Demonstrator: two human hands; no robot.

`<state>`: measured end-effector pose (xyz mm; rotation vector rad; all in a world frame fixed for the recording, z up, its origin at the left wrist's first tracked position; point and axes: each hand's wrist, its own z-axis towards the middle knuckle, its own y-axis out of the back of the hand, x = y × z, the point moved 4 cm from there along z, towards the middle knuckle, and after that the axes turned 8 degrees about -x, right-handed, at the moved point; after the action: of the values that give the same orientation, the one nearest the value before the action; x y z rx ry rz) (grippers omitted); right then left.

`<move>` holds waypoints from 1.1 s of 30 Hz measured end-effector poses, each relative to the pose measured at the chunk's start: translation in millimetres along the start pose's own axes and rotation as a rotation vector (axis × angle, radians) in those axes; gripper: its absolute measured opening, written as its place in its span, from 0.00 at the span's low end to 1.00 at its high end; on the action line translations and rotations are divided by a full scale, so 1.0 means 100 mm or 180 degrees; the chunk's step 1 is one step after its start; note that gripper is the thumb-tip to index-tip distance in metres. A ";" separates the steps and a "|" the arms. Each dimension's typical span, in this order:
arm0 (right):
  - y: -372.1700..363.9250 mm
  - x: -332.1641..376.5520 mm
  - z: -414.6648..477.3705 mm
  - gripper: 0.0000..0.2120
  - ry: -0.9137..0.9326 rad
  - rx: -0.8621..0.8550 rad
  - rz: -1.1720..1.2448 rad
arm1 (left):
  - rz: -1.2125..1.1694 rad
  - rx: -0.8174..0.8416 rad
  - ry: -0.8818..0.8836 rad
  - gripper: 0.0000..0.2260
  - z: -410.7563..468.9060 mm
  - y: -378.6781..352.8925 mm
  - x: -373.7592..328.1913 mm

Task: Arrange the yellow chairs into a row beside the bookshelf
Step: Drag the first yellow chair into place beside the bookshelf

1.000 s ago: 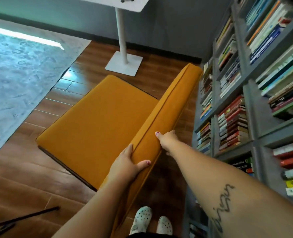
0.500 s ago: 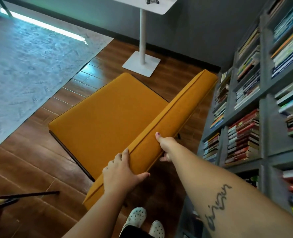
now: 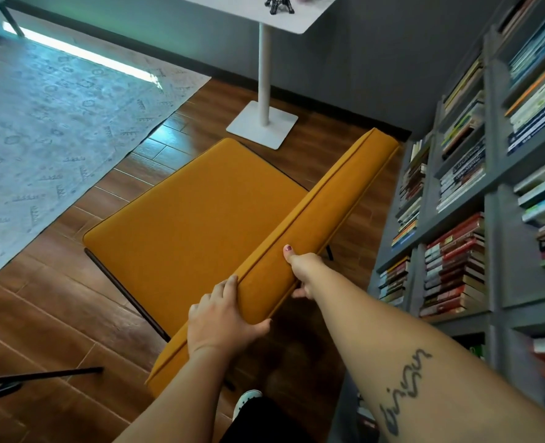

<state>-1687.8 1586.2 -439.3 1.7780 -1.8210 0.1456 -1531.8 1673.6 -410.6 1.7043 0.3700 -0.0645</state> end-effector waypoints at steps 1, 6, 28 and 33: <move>0.00 0.03 0.01 0.35 -0.0006 -0.0008 -0.0016 | -0.0022 -0.0006 0.0007 0.46 0.03 0.00 -0.01; -0.03 0.20 0.07 0.35 0.0007 -0.0004 -0.0048 | -0.0132 -0.0041 0.0054 0.46 0.19 0.01 -0.03; -0.30 1.03 0.39 0.35 0.0173 0.0052 -0.0102 | -0.0088 -0.0233 0.0183 0.46 1.08 0.12 -0.06; -0.40 1.27 0.46 0.35 0.0172 0.0037 -0.0190 | -0.0113 -0.0258 0.0186 0.45 1.33 0.18 -0.04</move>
<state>-1657.4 1449.1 -429.8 1.8169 -1.7308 0.1794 -1508.1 1541.9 -415.7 1.6222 0.4408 -0.0252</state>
